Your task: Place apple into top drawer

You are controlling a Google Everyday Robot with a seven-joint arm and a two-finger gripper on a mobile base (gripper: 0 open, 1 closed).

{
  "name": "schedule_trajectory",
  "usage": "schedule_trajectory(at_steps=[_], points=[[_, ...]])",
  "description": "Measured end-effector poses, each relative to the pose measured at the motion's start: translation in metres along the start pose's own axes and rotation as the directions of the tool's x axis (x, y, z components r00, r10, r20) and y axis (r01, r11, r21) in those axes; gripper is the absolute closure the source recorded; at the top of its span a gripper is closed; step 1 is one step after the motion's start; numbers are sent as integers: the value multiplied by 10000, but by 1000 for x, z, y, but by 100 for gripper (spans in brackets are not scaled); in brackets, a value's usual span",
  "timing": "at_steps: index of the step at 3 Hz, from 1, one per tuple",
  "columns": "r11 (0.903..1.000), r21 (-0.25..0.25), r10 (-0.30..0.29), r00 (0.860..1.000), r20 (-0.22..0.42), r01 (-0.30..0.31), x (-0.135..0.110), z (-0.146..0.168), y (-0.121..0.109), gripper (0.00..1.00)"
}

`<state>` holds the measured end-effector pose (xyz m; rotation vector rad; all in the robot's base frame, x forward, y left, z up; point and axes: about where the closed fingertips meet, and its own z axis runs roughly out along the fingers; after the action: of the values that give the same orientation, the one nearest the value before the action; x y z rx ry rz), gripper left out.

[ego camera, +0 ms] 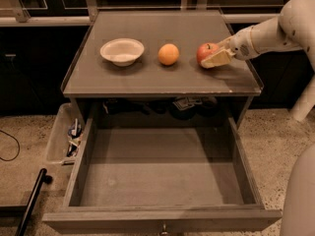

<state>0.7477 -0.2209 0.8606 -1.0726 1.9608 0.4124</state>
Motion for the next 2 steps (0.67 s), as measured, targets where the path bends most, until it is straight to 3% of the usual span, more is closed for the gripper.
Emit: schedule_trajectory(at_steps=[1, 2], points=[[10000, 0, -1, 10000, 2, 1, 0, 0, 0, 100], [10000, 20, -61, 9998, 204, 61, -3, -1, 7, 100]])
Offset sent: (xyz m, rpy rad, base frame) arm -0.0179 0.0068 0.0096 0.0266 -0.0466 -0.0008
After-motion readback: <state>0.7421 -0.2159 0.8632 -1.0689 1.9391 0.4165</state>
